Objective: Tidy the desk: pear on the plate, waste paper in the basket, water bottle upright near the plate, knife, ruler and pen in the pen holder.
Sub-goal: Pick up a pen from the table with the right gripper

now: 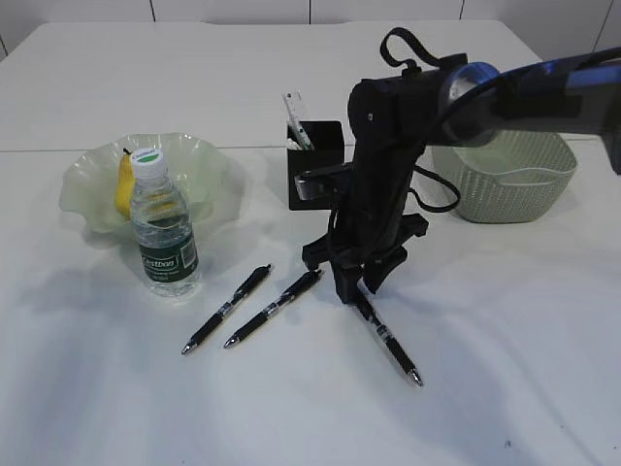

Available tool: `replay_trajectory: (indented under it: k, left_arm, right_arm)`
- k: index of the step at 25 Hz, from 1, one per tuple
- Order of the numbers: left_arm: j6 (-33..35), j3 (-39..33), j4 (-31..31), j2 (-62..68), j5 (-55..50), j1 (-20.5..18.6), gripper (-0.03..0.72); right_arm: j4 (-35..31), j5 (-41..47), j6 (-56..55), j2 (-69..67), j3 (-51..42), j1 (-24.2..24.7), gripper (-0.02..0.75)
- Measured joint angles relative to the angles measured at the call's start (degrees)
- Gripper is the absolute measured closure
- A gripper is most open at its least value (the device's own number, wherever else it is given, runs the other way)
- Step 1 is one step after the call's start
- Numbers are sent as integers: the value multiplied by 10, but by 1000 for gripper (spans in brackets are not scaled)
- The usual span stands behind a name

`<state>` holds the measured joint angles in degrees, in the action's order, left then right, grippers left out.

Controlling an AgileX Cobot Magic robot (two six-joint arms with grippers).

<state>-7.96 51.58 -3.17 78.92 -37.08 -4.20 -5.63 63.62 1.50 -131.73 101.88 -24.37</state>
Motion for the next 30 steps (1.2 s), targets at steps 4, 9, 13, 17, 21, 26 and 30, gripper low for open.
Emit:
replay_trajectory:
  k: [4, 9, 13, 17, 21, 26, 30]
  left_arm:
    - [0, 0, 0, 0, 0, 0, 214]
    - [0, 0, 0, 0, 0, 0, 214]
    - [0, 0, 0, 0, 0, 0, 214]
    - [0, 0, 0, 0, 0, 0, 214]
    - [0, 0, 0, 0, 0, 0, 214]
    - [0, 0, 0, 0, 1, 0, 214]
    - [0, 0, 0, 0, 1, 0, 214]
  right_arm:
    - [0, -8, 0, -4, 0, 0, 421]
    - [1, -11, 0, -4, 0, 0, 421]
    - [3, -13, 0, -4, 0, 0, 422]
    - [3, -13, 0, -10, 0, 0, 422]
    - [2, -11, 0, -13, 1, 0, 421]
    - [1, -11, 0, -13, 1, 0, 427]
    - [1, -10, 0, -13, 1, 0, 540]
